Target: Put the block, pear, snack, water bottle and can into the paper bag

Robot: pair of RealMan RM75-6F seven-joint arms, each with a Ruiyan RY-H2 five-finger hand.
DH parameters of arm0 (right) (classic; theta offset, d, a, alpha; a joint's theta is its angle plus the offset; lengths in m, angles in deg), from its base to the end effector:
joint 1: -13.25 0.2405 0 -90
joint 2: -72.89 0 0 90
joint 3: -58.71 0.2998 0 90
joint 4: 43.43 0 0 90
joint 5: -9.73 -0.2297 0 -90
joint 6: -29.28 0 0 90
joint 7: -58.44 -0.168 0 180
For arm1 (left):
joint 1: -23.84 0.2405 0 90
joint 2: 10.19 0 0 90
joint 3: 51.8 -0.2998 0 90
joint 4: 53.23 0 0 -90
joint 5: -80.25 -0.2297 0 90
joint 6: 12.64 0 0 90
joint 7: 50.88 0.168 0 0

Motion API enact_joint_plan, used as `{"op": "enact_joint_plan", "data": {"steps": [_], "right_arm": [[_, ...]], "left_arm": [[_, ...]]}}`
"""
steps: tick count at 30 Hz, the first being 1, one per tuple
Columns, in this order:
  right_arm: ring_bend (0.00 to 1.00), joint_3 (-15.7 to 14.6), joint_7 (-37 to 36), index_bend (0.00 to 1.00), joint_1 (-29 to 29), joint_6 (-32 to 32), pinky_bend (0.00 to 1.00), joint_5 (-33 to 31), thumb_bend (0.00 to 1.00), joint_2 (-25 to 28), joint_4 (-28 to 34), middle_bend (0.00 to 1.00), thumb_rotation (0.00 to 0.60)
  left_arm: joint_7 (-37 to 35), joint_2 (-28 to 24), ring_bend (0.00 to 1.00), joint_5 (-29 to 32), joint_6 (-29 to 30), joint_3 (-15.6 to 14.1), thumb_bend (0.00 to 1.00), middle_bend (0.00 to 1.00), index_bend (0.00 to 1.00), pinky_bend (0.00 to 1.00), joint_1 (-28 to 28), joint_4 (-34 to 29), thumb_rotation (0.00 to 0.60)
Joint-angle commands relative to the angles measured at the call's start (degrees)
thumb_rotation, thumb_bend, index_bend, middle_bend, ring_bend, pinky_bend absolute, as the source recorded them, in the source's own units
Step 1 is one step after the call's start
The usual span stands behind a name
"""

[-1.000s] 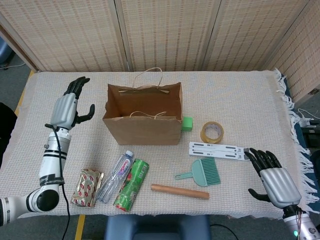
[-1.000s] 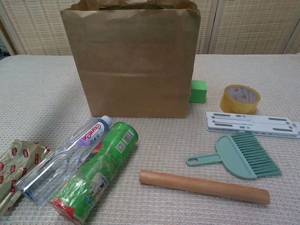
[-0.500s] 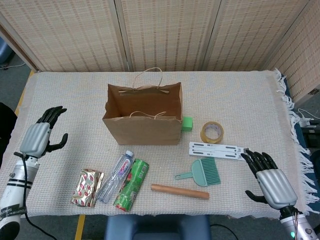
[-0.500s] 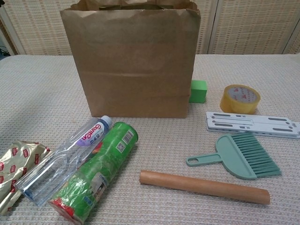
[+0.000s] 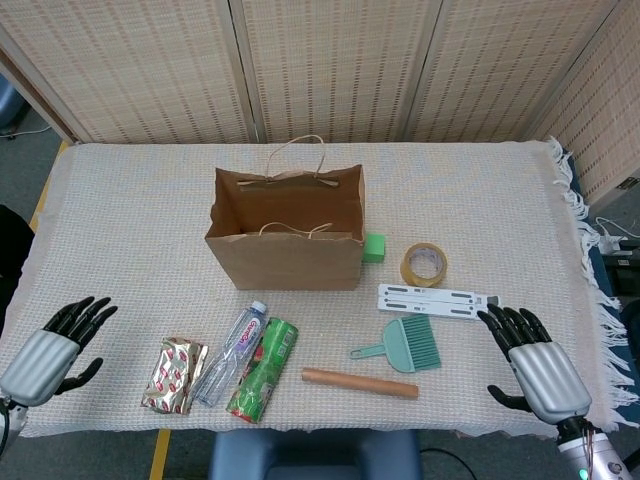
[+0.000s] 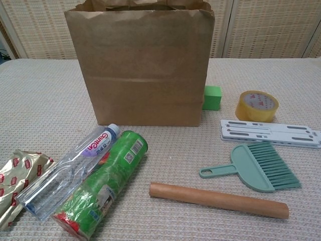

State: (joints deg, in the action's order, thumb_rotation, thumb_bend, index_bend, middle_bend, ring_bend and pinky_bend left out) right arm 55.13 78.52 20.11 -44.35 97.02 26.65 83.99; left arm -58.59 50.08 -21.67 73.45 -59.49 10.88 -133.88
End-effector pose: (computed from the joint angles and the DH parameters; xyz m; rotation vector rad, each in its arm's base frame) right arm -0.2420 -0.1768 0.1664 1.6724 -1.0309 0.7364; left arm -0.3561 0.2153 0.1630 -1.8337 -0.7284 -0.8915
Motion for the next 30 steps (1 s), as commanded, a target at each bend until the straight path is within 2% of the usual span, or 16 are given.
{"op": "enact_joint_plan", "data": {"steps": [1, 5, 14, 18, 25, 30], "right_arm": [[0.0, 0.0, 0.2, 0.0, -0.1, 0.0, 0.0, 0.0, 0.1, -0.1, 0.0, 0.0, 0.6], [0.0, -0.2, 0.9, 0.0, -0.1, 0.1, 0.0, 0.3, 0.1, -0.5, 0.0, 0.0, 0.6], [0.0, -0.6, 1.6, 0.0, -0.5, -0.1, 0.0, 1.2, 0.1, -0.9, 0.3, 0.0, 0.6], [0.0, -0.6, 1.3, 0.0, -0.6, -0.3, 0.0, 1.2, 0.1, -0.8, 0.2, 0.0, 0.6], [0.0, -0.7, 1.0, 0.0, -0.8, -0.4, 0.0, 1.3, 0.1, -0.6, 0.2, 0.0, 0.6], [0.0, -0.8, 0.2, 0.0, -0.9, -0.6, 0.0, 1.7, 0.1, -0.2, 0.1, 0.0, 0.6]], "left_arm": [[-1.1, 1.1, 0.0, -3.0, 2.1, -3.3, 0.37, 0.0, 0.0, 0.09, 2.9, 2.8, 0.6], [1.5, 2.8, 0.0, -6.1, 2.3, -5.3, 0.37, 0.0, 0.0, 0.05, 4.0, 4.6, 0.6], [4.4, 6.9, 0.0, -6.1, -2.4, -5.6, 0.37, 0.0, 0.0, 0.04, 3.4, 3.5, 0.6], [5.2, 7.8, 0.0, -4.1, -4.9, -5.6, 0.37, 0.0, 0.0, 0.03, 3.6, 2.1, 0.6], [7.4, 10.7, 0.0, 2.9, -10.7, -3.3, 0.37, 0.0, 0.0, 0.02, 3.4, -1.9, 0.6], [10.1, 11.7, 0.0, 5.0, -12.6, -3.4, 0.37, 0.0, 0.0, 0.02, 4.0, -3.4, 0.6]]}}
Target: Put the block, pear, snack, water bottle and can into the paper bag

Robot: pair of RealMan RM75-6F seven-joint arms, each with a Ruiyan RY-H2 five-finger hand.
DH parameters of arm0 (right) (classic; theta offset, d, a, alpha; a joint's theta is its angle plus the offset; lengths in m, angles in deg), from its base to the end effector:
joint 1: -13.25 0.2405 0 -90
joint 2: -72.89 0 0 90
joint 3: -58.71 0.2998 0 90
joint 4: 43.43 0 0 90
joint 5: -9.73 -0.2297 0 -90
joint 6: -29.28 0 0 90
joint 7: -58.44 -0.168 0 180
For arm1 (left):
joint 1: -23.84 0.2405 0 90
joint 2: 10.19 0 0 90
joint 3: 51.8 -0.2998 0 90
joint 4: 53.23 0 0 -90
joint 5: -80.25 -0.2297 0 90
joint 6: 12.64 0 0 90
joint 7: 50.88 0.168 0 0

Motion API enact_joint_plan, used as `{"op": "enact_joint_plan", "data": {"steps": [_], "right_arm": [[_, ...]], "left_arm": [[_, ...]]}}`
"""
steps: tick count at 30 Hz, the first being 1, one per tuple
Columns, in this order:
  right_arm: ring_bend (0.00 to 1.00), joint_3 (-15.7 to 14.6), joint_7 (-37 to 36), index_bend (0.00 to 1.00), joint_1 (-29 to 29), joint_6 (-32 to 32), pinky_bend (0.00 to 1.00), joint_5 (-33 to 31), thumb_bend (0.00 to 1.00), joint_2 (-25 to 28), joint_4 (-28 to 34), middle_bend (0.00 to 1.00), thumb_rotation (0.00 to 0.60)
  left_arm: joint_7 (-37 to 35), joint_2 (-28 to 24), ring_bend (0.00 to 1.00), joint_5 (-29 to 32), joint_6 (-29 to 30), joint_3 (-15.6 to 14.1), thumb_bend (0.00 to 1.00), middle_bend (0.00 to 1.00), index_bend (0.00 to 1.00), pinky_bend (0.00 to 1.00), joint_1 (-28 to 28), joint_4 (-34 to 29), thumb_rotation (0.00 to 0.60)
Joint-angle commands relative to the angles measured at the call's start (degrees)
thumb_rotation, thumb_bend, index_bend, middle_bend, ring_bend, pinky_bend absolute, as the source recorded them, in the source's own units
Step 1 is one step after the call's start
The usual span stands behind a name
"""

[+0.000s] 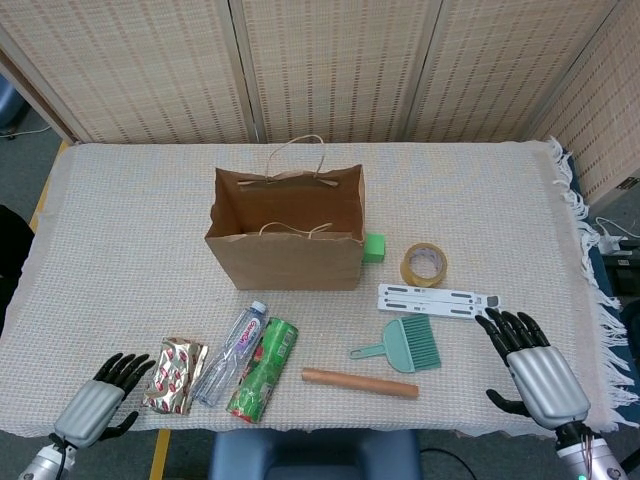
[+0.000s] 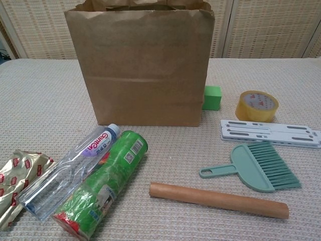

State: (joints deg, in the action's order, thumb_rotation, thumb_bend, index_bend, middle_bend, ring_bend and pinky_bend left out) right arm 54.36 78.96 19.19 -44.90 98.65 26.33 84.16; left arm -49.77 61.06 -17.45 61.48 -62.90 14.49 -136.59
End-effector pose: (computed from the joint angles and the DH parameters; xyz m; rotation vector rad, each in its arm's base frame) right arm -0.2405 -0.1702 0.1644 1.6794 -1.0294 0.7404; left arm -0.3687 0.1660 0.0542 -1.8876 -1.0135 -0.7147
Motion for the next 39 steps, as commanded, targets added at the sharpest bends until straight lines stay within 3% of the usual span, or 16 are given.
{"op": "enact_joint_plan", "data": {"steps": [1, 23, 39], "right_arm": [[0.0, 0.0, -0.3, 0.0, 0.0, 0.0, 0.0, 0.0, 0.1, 0.2, -0.1, 0.0, 0.6], [0.0, -0.1, 0.1, 0.0, 0.0, 0.5, 0.0, 0.2, 0.1, 0.1, -0.1, 0.0, 0.6], [0.0, 0.2, 0.2, 0.0, 0.2, 0.9, 0.0, -0.8, 0.1, -0.1, 0.0, 0.0, 0.6]], "left_arm": [[1.5, 0.8, 0.0, 0.9, -0.6, -0.1, 0.37, 0.0, 0.0, 0.02, 0.6, -0.9, 0.6], [5.4, 7.6, 0.0, 0.0, 0.1, 1.5, 0.37, 0.0, 0.0, 0.02, 0.6, -0.6, 0.6], [7.6, 10.6, 0.0, 2.6, -3.4, 3.4, 0.37, 0.0, 0.0, 0.02, -1.5, 2.1, 0.6]]}}
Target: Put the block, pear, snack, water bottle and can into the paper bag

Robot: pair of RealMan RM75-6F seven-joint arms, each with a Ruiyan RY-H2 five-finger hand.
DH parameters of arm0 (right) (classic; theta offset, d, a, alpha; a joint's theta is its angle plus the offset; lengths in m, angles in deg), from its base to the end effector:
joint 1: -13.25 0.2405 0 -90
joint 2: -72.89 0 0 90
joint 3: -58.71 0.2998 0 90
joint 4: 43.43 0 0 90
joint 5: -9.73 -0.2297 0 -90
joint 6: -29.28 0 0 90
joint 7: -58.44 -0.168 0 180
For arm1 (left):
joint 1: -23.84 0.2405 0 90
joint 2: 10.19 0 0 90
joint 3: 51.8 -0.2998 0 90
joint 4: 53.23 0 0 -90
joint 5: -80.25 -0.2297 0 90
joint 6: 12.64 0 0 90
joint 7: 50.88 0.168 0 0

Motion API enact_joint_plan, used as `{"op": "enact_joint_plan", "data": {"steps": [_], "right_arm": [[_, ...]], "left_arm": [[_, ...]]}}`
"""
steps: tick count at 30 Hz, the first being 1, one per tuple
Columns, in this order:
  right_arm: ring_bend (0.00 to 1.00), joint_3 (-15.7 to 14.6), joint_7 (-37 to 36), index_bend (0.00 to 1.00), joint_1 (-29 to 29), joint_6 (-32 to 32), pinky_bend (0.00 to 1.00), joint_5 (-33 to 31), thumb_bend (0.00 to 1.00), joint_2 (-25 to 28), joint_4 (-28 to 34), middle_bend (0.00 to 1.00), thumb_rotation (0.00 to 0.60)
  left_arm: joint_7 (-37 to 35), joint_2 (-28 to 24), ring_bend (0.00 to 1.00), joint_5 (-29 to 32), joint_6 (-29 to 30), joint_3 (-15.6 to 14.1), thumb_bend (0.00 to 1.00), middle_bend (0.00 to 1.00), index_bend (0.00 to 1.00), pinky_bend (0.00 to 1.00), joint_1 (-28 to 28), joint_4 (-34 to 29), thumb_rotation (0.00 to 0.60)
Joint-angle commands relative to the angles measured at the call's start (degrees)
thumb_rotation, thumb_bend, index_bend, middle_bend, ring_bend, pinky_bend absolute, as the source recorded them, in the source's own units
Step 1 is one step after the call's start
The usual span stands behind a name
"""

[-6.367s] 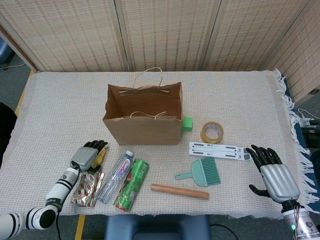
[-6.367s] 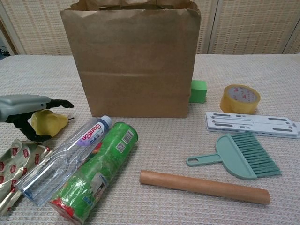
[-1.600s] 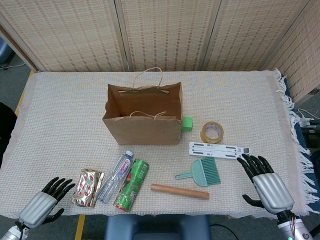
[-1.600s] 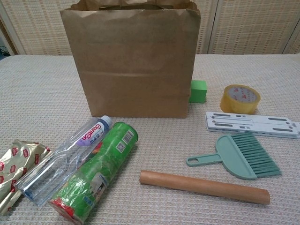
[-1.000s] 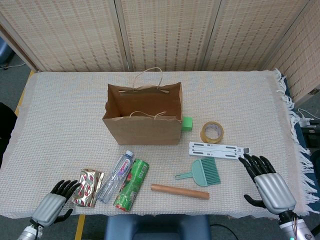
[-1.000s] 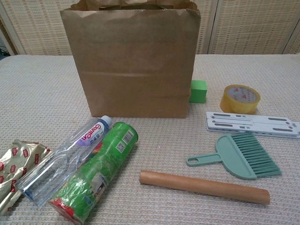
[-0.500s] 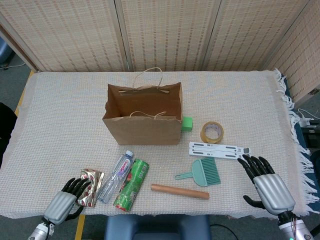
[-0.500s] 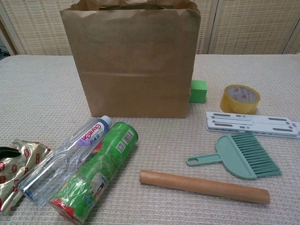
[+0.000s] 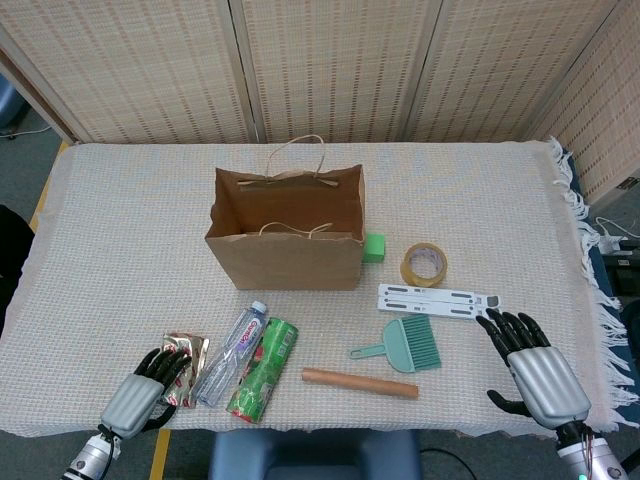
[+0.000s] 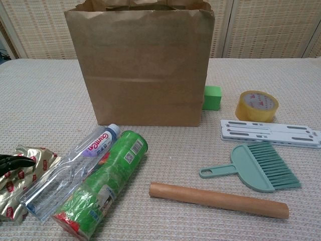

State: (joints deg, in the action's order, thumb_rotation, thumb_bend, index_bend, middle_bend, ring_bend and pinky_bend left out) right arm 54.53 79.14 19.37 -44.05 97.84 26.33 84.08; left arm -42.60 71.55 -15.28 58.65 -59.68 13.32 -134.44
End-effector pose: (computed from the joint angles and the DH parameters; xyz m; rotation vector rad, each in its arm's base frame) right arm -0.2425 -0.1709 0.1627 1.6841 -1.0387 0.7251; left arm -0.3402 0.1833 -0.0109 -1.9018 -0.9821 -0.7710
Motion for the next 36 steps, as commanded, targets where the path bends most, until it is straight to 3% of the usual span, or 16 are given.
{"op": "enact_joint_plan", "data": {"steps": [1, 8, 11, 13, 16, 18, 24, 30, 36], "right_arm": [[0.0, 0.0, 0.1, 0.0, 0.0, 0.0, 0.0, 0.0, 0.1, -0.1, 0.2, 0.0, 0.6], [0.0, 0.0, 0.1, 0.0, -0.1, -0.2, 0.0, 0.2, 0.1, -0.1, 0.4, 0.0, 0.6], [0.0, -0.1, 0.3, 0.0, -0.1, -0.1, 0.0, 0.2, 0.1, -0.2, 0.5, 0.0, 0.6], [0.0, -0.2, 0.4, 0.0, -0.2, -0.1, 0.0, 0.4, 0.1, -0.2, 0.6, 0.0, 0.6], [0.0, -0.3, 0.4, 0.0, -0.3, -0.2, 0.0, 0.7, 0.1, -0.2, 0.7, 0.0, 0.6], [0.0, -0.3, 0.3, 0.0, -0.3, -0.3, 0.0, 0.8, 0.1, -0.2, 0.7, 0.0, 0.6], [0.0, -0.4, 0.1, 0.0, -0.4, -0.3, 0.0, 0.9, 0.1, 0.0, 0.6, 0.0, 0.6], [0.0, -0.5, -0.5, 0.0, -0.4, -0.3, 0.0, 1.3, 0.09, 0.3, 0.7, 0.0, 0.6], [0.0, -0.5, -1.2, 0.0, -0.5, -0.5, 0.0, 1.7, 0.1, 0.6, 0.7, 0.0, 0.6]], "left_arm": [[0.8, 0.2, 0.0, 0.6, -0.9, 0.2, 0.38, 0.0, 0.0, 0.02, -0.5, -0.1, 0.6], [2.5, 0.9, 0.0, 2.1, -2.5, -0.1, 0.39, 0.0, 0.0, 0.06, -0.7, 0.6, 0.6], [2.7, 1.7, 0.01, 2.3, -1.5, 0.2, 0.46, 0.01, 0.1, 0.15, -0.3, 1.3, 0.6], [2.5, 2.5, 0.11, 1.8, 0.5, 0.8, 0.53, 0.13, 0.26, 0.31, 0.1, 2.1, 0.6], [1.8, 3.9, 0.39, 0.4, 4.2, 1.6, 0.62, 0.43, 0.49, 0.56, 0.8, 3.9, 0.6], [1.0, 4.2, 0.52, 0.1, 5.6, 2.0, 0.66, 0.56, 0.59, 0.67, 0.9, 4.6, 0.6], [-0.4, 3.8, 0.61, 1.9, 7.9, 4.9, 0.68, 0.65, 0.67, 0.76, 0.8, 3.7, 0.6], [-3.1, 1.4, 0.61, 9.0, 10.2, 12.6, 0.68, 0.65, 0.67, 0.76, 0.2, -2.7, 0.6], [-7.2, -3.1, 0.61, 23.3, 11.1, 25.2, 0.68, 0.65, 0.67, 0.75, -0.6, -17.1, 0.6]]}}
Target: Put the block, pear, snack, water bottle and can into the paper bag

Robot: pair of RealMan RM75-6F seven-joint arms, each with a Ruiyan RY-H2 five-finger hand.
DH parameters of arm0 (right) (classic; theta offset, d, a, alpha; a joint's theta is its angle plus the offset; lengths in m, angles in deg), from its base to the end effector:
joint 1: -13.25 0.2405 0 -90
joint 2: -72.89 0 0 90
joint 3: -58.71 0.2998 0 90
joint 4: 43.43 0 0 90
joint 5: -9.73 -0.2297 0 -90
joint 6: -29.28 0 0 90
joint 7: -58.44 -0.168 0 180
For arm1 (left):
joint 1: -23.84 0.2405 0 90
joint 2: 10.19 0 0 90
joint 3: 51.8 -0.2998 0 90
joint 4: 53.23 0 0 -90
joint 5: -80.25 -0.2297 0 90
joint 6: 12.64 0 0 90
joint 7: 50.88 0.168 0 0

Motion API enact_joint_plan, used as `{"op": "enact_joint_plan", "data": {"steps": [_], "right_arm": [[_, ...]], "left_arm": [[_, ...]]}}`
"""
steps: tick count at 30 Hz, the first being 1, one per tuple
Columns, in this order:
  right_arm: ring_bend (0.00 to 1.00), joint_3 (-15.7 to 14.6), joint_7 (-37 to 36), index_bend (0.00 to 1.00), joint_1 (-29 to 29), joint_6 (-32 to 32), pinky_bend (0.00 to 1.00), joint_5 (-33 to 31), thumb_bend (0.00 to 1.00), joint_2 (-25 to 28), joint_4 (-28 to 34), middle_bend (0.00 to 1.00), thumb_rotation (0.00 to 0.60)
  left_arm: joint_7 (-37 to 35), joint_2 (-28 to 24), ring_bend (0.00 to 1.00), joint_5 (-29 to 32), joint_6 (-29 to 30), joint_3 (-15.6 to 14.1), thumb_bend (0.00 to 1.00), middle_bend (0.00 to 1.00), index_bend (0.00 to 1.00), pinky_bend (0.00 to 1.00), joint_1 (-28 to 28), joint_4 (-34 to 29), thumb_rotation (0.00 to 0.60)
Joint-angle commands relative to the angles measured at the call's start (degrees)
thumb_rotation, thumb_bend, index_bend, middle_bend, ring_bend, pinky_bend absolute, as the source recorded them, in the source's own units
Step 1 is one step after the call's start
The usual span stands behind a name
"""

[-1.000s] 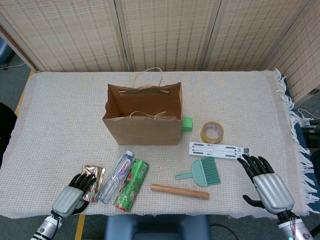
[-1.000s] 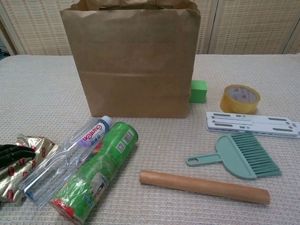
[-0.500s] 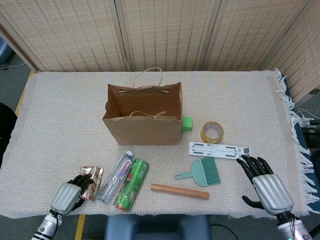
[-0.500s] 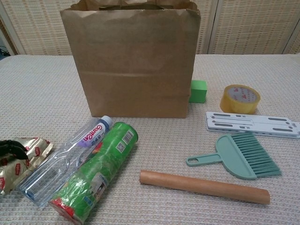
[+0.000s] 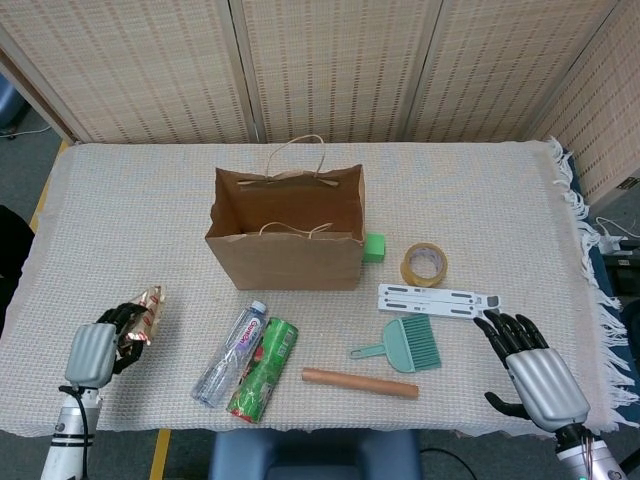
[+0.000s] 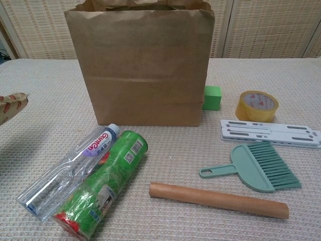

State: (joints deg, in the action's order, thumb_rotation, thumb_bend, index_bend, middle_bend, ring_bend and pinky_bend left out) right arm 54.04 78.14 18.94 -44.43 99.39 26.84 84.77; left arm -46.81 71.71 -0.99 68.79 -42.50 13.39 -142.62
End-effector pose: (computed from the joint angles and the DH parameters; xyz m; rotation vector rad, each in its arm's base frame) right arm -0.2377 -0.1674 0.1643 1.6864 -1.0481 0.7479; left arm -0.3134 0.2644 0.0644 -1.2898 -1.0233 -1.1017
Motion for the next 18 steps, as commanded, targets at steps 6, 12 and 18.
{"op": "enact_joint_plan", "data": {"steps": [6, 12, 18], "right_arm": [[0.0, 0.0, -0.5, 0.0, 0.0, 0.1, 0.0, 0.3, 0.1, 0.2, -0.1, 0.0, 0.6], [0.0, 0.2, -0.4, 0.0, 0.3, 0.5, 0.0, -0.2, 0.1, 0.1, -0.2, 0.0, 0.6], [0.0, 0.6, 0.0, 0.0, 0.5, 0.6, 0.0, -0.9, 0.1, 0.0, -0.3, 0.0, 0.6]], "left_arm": [[-6.7, -8.3, 0.61, 25.8, -1.0, 21.8, 0.68, 0.65, 0.67, 0.74, -3.0, -23.9, 0.6], [-0.6, -11.5, 0.61, 30.7, -2.5, 27.5, 0.68, 0.65, 0.67, 0.74, -9.0, -31.5, 0.6], [6.6, -11.7, 0.61, 30.6, -6.9, 27.7, 0.68, 0.65, 0.67, 0.74, -17.6, -33.1, 0.6]]}}
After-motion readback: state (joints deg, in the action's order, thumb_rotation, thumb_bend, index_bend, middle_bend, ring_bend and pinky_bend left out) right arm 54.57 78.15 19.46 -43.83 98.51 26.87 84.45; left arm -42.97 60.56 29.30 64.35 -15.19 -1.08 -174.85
